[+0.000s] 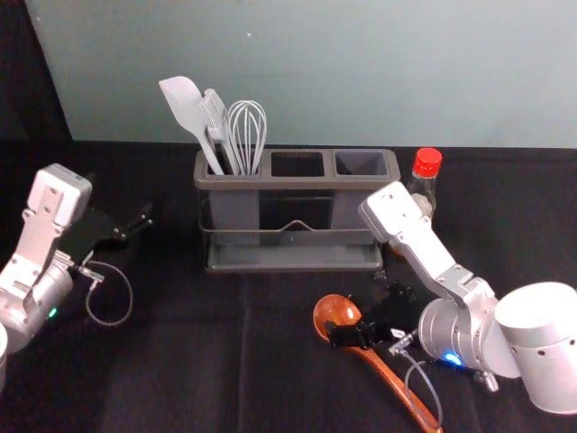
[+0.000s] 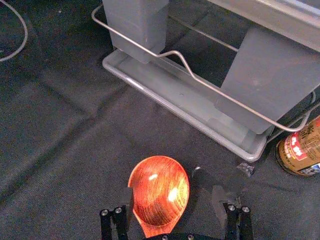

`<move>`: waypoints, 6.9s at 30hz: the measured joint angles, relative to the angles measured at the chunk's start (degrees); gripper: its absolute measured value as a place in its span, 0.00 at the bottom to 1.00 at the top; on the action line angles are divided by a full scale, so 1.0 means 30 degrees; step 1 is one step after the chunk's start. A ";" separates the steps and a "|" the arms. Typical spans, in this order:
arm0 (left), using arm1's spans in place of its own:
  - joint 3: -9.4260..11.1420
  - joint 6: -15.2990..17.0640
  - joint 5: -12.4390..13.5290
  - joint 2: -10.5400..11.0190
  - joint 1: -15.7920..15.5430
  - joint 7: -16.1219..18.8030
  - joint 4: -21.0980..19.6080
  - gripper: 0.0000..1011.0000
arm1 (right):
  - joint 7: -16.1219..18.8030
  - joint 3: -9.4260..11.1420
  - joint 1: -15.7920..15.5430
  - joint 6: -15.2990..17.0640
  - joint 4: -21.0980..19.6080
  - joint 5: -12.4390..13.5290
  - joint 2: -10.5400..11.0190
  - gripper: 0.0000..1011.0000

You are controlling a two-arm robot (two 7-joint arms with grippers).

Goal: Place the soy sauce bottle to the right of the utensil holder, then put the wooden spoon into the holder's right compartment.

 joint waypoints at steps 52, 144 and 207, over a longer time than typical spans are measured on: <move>-0.0001 0.0000 0.0000 0.0001 0.0000 0.0000 0.0001 0.99 | 0.2234 -0.0001 0.0952 0.0149 0.2183 -0.1733 -0.1523 0.99; -0.0001 0.0000 0.0000 0.0001 0.0000 0.0000 0.0000 0.99 | -0.1082 0.6034 -0.7144 -2.3349 -0.1553 -0.2147 -0.2314 0.83; -0.0001 -0.0001 0.0000 0.0000 0.0000 0.0000 0.0000 0.99 | 0.2313 0.3126 0.6142 -2.8227 1.0426 0.0102 -0.4120 0.83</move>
